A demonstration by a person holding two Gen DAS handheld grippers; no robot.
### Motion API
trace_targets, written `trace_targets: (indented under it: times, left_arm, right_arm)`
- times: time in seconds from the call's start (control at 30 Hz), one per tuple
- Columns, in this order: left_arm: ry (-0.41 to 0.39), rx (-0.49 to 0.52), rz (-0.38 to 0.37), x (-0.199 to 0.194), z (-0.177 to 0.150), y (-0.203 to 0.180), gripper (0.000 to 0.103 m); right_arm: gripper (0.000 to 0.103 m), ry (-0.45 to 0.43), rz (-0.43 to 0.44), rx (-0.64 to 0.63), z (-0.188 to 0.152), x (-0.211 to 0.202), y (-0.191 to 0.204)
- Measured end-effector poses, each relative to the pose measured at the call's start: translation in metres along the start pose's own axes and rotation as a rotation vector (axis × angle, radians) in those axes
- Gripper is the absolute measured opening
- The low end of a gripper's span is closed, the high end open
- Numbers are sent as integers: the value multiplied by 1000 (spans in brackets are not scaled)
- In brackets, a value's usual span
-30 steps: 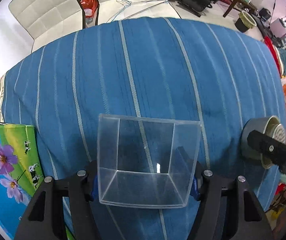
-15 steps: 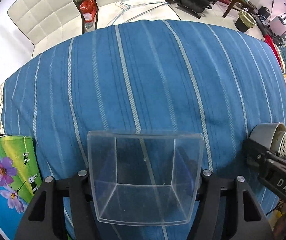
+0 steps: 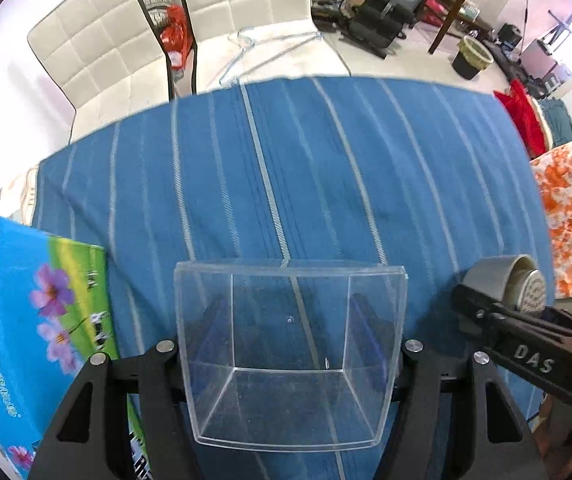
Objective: Organize rigid objects
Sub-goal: 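Carry the clear cube and silver tin over the blue box with both grippers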
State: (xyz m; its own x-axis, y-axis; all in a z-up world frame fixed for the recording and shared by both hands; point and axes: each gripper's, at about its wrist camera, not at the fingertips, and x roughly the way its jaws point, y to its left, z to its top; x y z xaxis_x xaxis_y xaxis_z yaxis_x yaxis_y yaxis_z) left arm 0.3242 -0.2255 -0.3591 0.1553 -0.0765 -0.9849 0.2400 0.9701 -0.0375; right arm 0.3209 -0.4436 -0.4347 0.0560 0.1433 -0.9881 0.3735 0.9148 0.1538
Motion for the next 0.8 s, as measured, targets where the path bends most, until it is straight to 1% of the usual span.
trace_targets:
  times: [0.2,0.27,0.33,0.47,0.63,0.8]
  left_arm:
    - [-81,0,-18,-49,-12,20,61]
    - [-112,-6,-21,-69,-17,34,61]
    - [-146,-14,-7,-91,-26,51,61]
    - [-182,-43,29,-119,-44,85,61]
    - [-203,-97,91,-137,-64,129,61]
    - [-183,-179,104,-128,-89,177,61]
  right_arm:
    - [74,-30,47,-30,-20,-30,16]
    - [74,-41,62,-47,-26,-41,23]
    - [74,-58,81,-75,-34,-56,37]
    - [74,-74,128,-127,-52,-81,66]
    - [74,-87,184,-214,-80,-108,123]
    - [74,-86,226,-293,-106,-121,183]
